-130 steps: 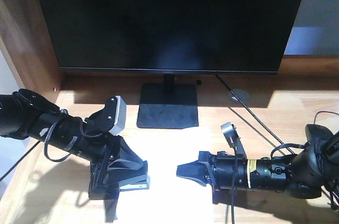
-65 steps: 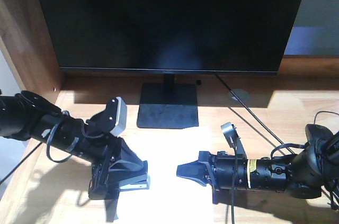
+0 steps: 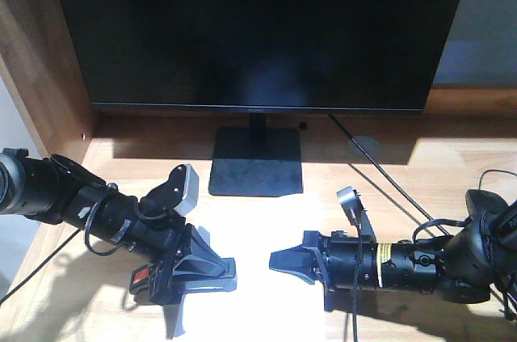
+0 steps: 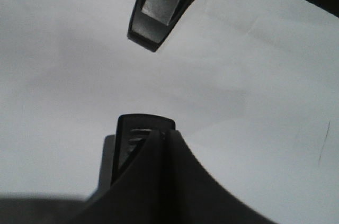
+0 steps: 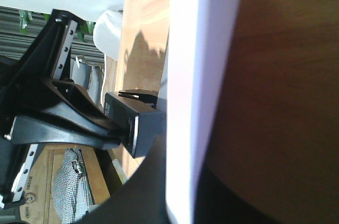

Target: Grab stapler and paper to desk for stapling

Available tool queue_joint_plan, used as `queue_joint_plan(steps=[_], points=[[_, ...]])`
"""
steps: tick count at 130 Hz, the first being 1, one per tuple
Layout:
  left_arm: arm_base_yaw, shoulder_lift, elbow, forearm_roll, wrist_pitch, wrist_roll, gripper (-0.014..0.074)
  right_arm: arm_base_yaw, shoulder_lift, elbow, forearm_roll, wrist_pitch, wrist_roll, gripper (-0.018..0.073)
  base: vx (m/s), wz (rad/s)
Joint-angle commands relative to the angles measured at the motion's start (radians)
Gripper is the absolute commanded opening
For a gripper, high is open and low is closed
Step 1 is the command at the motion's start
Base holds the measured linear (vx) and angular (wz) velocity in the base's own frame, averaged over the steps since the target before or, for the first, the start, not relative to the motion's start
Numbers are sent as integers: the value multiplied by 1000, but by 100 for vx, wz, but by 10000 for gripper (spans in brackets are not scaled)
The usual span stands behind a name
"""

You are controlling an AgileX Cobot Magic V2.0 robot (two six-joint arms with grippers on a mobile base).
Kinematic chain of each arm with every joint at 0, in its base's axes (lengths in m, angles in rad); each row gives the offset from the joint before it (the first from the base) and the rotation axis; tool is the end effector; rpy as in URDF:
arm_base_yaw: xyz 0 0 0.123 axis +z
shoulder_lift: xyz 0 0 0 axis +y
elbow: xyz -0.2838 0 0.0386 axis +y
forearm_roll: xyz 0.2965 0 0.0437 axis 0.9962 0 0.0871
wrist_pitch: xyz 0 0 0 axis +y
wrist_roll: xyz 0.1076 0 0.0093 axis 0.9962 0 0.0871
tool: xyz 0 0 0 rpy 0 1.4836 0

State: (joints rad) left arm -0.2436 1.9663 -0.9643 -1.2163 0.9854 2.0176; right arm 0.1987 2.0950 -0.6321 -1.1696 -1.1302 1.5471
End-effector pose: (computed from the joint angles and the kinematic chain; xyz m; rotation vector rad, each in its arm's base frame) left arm 0.3222 -0.1671 0.0775 1.5511 1.9095 -1.0087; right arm 0.2736 0.1468 0.0214 0.0734 2.3738 1.5984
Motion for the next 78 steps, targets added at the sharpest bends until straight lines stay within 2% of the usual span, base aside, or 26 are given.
queue_joint_plan(steps=[1,39,78], points=[[-4,-14,-7,66,-32,0,-6,0,-40,-14,5,-72,-13,-3,0,0],[-4,-23,-8,65,-32,0,-6,0,-40,-14,5,-72,-13,-3,0,0],[-4,-150,-9,43,-30,-1,-6,0,-40,-14,5,-72,-12,-2,0,0]])
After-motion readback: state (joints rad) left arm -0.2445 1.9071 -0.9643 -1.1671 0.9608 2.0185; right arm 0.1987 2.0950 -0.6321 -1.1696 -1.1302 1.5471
